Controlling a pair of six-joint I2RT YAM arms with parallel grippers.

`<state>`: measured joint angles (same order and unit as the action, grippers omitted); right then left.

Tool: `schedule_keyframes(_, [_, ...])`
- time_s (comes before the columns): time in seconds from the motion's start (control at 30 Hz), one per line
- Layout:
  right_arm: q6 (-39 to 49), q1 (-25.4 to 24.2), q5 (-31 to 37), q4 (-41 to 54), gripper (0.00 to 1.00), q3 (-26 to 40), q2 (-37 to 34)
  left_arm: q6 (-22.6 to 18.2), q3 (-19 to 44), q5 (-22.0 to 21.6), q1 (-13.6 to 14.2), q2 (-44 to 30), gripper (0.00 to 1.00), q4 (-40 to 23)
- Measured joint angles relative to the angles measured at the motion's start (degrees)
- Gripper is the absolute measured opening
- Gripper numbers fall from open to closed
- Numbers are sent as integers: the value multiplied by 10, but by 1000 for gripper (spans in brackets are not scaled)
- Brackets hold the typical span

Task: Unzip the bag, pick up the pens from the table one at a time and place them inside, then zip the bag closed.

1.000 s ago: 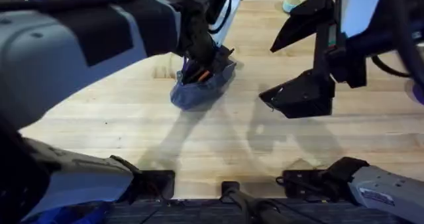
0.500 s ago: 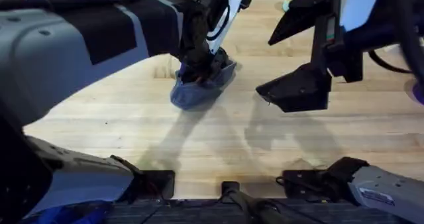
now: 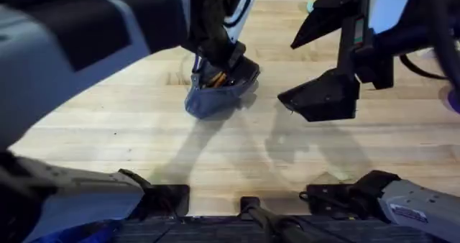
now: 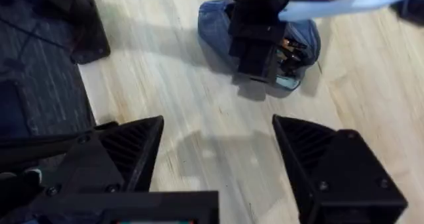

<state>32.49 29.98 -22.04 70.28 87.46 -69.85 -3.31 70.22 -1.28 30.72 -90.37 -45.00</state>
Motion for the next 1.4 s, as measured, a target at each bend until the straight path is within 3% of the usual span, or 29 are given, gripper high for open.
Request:
schedule_keyframes(0.4, [0,0,0,0,998,0,0,3,8,-6,0,166,993,-30])
schedule_keyframes(0.73, [0,0,0,0,997,0,-16,3,9,-78,-1,296,993,-139])
schedule_keyframes(0.93, [1,0,0,-1,997,0,-20,3,9,-104,-24,367,993,-178])
schedule_keyframes(1.27, [1,0,0,0,997,0,-23,2,11,-176,-37,392,993,-252])
schedule_keyframes(1.4, [1,0,0,-3,997,0,-23,-32,7,-185,-37,391,993,-248])
